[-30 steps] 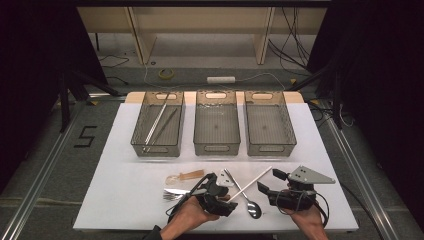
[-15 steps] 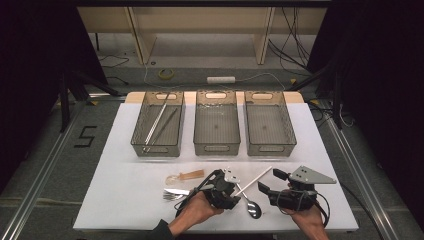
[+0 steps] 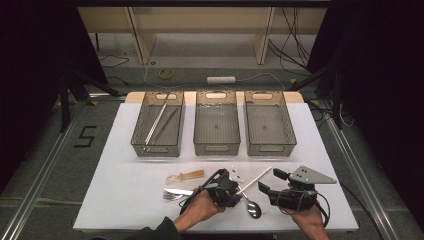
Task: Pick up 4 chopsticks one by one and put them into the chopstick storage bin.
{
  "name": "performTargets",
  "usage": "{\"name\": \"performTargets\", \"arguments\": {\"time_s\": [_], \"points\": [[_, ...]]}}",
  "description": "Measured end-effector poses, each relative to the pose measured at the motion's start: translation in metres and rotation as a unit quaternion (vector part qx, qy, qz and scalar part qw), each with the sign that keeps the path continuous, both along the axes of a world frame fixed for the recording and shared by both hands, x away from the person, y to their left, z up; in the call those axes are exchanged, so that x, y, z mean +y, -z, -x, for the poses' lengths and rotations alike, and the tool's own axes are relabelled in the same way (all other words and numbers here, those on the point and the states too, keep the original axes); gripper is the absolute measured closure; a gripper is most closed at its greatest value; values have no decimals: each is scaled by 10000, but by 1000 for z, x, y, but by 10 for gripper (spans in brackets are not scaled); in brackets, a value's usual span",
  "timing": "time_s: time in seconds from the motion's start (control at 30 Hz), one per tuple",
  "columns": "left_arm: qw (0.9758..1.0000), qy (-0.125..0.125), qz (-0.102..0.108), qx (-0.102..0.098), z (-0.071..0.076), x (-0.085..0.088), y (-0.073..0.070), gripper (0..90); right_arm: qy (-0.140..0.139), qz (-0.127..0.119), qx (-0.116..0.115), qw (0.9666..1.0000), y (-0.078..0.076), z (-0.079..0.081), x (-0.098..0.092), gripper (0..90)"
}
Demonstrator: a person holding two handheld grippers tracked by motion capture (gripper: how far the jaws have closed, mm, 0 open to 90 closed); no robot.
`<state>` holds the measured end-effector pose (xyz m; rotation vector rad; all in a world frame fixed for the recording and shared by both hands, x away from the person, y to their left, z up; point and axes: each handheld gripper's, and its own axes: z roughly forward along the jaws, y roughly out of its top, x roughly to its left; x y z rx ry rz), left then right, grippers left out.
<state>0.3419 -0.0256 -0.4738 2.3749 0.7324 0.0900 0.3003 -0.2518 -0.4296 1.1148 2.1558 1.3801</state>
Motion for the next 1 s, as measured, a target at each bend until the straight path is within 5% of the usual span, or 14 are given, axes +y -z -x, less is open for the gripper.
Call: {"name": "performTargets", "arguments": {"time_s": [0.53,1.0], "points": [[9998,9,-138,-140,-1,-2,3,828,27,5,-12,10000,0,0,-1,283],[9999,-9,18,-150,0,5,-3,852,21,-9,-2,10000,0,0,-1,283]]}}
